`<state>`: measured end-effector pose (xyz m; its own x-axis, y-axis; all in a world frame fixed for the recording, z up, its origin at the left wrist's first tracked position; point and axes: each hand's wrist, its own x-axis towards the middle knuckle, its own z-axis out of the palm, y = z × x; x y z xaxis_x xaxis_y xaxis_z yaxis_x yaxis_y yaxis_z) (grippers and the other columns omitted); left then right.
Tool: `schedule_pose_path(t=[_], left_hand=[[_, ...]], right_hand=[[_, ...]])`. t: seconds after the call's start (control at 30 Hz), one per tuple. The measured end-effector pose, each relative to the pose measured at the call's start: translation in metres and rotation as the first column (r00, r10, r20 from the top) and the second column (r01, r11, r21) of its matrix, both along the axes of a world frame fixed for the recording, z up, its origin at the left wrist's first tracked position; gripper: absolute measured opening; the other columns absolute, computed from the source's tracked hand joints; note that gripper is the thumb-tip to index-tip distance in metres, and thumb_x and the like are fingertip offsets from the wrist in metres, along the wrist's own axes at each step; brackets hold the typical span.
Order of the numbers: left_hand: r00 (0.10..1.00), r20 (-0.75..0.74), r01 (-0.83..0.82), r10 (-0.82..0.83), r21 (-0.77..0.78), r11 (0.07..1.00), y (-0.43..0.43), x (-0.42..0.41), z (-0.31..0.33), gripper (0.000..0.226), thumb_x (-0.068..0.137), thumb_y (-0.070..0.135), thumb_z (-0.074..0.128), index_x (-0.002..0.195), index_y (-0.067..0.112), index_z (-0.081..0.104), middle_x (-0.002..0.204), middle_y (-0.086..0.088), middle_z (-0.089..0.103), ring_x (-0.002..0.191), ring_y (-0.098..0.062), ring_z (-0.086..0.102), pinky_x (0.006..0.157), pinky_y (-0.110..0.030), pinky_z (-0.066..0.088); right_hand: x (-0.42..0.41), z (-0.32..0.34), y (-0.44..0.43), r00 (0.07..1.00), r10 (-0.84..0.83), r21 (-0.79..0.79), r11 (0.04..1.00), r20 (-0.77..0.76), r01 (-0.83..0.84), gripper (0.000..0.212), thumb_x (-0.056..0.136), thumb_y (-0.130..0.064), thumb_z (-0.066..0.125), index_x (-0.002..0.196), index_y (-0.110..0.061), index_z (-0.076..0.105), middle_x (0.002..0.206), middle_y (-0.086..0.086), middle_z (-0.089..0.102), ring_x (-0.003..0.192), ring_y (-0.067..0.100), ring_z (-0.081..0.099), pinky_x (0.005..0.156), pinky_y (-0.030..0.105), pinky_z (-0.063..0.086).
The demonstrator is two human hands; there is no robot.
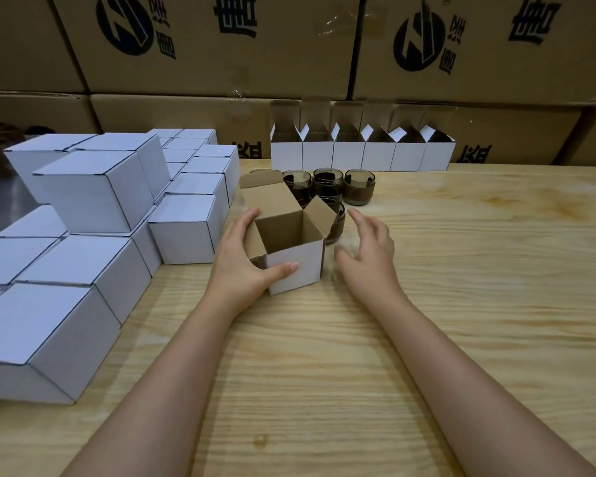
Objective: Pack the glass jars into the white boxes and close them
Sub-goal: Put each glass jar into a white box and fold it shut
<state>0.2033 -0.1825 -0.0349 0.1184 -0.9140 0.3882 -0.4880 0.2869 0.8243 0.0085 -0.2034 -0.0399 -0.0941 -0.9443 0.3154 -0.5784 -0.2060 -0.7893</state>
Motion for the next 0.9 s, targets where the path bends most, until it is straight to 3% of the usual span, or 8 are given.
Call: schedule_pose_path(t=[0.1, 0.2, 0.4, 0.6, 0.7, 0.8, 0.9], left_hand=[[1.0, -0.004, -0.007, 0.007, -0.003, 1.0, -0.002, -0.001, -0.001, 0.098, 0.06, 0.029, 0.09, 0.143, 0.028, 0.039, 0.141, 0.006, 0.043, 0.124, -0.005, 0.041, 0.106, -0.028, 0.036], [0.999, -0.038, -0.02, 0.021, 0.01, 1.0, -0.004, -0.001, -0.002, 0.099, 0.061, 0.028, 0.09, 0.144, 0.03, 0.037, 0.14, 0.008, 0.041, 0.124, -0.003, 0.039, 0.107, -0.027, 0.034], [0.999, -0.046, -0.027, 0.027, 0.016, 1.0, -0.005, 0.0, -0.002, 0.098, 0.064, 0.028, 0.088, 0.146, 0.028, 0.034, 0.138, 0.008, 0.039, 0.121, 0.0, 0.036, 0.105, -0.022, 0.03], [1.0, -0.023, -0.004, 0.005, 0.031, 1.0, -0.003, -0.001, 0.0, 0.099, 0.063, 0.031, 0.089, 0.146, 0.028, 0.035, 0.141, 0.006, 0.04, 0.126, -0.004, 0.039, 0.108, -0.027, 0.033], [0.999, -0.012, 0.035, -0.035, 0.049, 0.998, -0.002, -0.003, 0.001, 0.099, 0.063, 0.029, 0.089, 0.147, 0.028, 0.035, 0.143, 0.006, 0.04, 0.13, -0.008, 0.04, 0.11, -0.03, 0.034], [0.998, -0.004, 0.058, -0.058, 0.053, 0.997, -0.002, -0.004, 0.001, 0.099, 0.063, 0.029, 0.089, 0.147, 0.027, 0.036, 0.144, 0.006, 0.039, 0.13, -0.008, 0.04, 0.112, -0.034, 0.035], [0.996, 0.013, 0.09, -0.09, 0.052, 0.995, -0.003, -0.005, 0.001, 0.099, 0.062, 0.03, 0.089, 0.146, 0.031, 0.036, 0.144, 0.01, 0.039, 0.128, -0.005, 0.039, 0.105, -0.021, 0.036]], right_hand=[[0.006, 0.007, -0.013, 0.986, 0.017, 0.086, 0.996, -0.166, -0.003, 0.057, 0.092, -0.022, 0.053, 0.143, -0.038, 0.033, 0.154, 0.006, 0.011, 0.141, 0.025, 0.006, 0.11, 0.04, 0.02], [0.007, 0.011, -0.024, 0.977, -0.002, 0.063, 0.998, -0.214, 0.016, 0.04, 0.094, -0.026, 0.053, 0.133, -0.034, 0.048, 0.152, 0.008, 0.02, 0.141, 0.025, 0.009, 0.11, 0.043, 0.023], [-0.014, 0.011, -0.02, 0.973, -0.061, -0.048, 0.998, -0.222, 0.051, 0.029, 0.085, -0.022, 0.064, 0.114, -0.028, 0.062, 0.134, -0.002, 0.046, 0.13, 0.022, 0.031, 0.102, 0.034, 0.028], [-0.036, 0.025, -0.009, 0.964, 0.006, -0.003, 1.0, -0.266, -0.007, 0.028, 0.076, -0.048, 0.072, 0.091, -0.027, 0.06, 0.133, -0.011, 0.051, 0.128, 0.013, 0.039, 0.105, 0.04, 0.033], [-0.042, 0.033, -0.007, 0.982, 0.034, 0.063, 0.998, -0.188, -0.023, 0.031, 0.076, -0.046, 0.074, 0.081, -0.019, 0.061, 0.131, -0.009, 0.055, 0.124, 0.011, 0.044, 0.091, 0.027, 0.031], [-0.051, 0.04, -0.006, 0.983, 0.036, 0.108, 0.994, -0.178, -0.017, 0.033, 0.074, -0.043, 0.077, 0.072, -0.013, 0.064, 0.127, -0.007, 0.059, 0.114, 0.007, 0.047, 0.086, 0.023, 0.029], [-0.056, 0.045, -0.007, 0.965, 0.024, 0.113, 0.994, -0.259, 0.006, 0.038, 0.075, -0.042, 0.077, 0.068, -0.007, 0.064, 0.12, -0.002, 0.063, 0.101, 0.008, 0.049, 0.073, 0.022, 0.035]])
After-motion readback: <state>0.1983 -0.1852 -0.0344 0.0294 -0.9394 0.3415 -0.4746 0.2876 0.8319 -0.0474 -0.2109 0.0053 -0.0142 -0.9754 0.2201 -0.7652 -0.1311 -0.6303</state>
